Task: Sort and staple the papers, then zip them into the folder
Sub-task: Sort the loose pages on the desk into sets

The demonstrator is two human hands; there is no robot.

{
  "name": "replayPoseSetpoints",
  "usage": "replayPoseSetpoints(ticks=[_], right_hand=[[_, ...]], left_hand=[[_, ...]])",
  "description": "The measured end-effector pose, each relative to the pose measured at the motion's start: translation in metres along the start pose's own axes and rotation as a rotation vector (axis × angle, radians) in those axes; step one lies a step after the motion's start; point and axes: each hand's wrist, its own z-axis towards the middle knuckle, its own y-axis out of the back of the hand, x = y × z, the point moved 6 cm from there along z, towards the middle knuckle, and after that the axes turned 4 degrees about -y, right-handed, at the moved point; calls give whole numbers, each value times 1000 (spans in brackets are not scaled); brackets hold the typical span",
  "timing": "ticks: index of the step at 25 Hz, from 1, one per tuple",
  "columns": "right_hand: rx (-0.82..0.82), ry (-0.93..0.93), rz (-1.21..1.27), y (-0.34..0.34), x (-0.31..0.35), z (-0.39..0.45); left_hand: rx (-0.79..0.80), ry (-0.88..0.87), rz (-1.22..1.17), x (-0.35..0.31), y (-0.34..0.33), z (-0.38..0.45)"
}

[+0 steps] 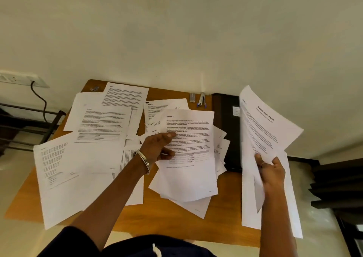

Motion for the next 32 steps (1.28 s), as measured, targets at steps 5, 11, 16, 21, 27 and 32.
replayPoseSetpoints(ticks=[5,11,16,21,27,32], right_hand=[[104,-109,112,-9,-19,6],[280,153,-225,-62,-15,-7],[345,165,-216,-76,-23,-14],[529,68,121,-74,-16,-21],[424,292,-186,-92,28,-29],[409,418,-124,-125,43,-50]], left_hand=[[-39,-28,15,1,6,-3],[-21,-35,71,-4,-6,-5],[-67,-292,266,-26,-20,-12],[168,-476,280,-38,-33,-21],[-35,-754,532,-75,-19,-30],[-650,-624,1059,-95,16,-38]])
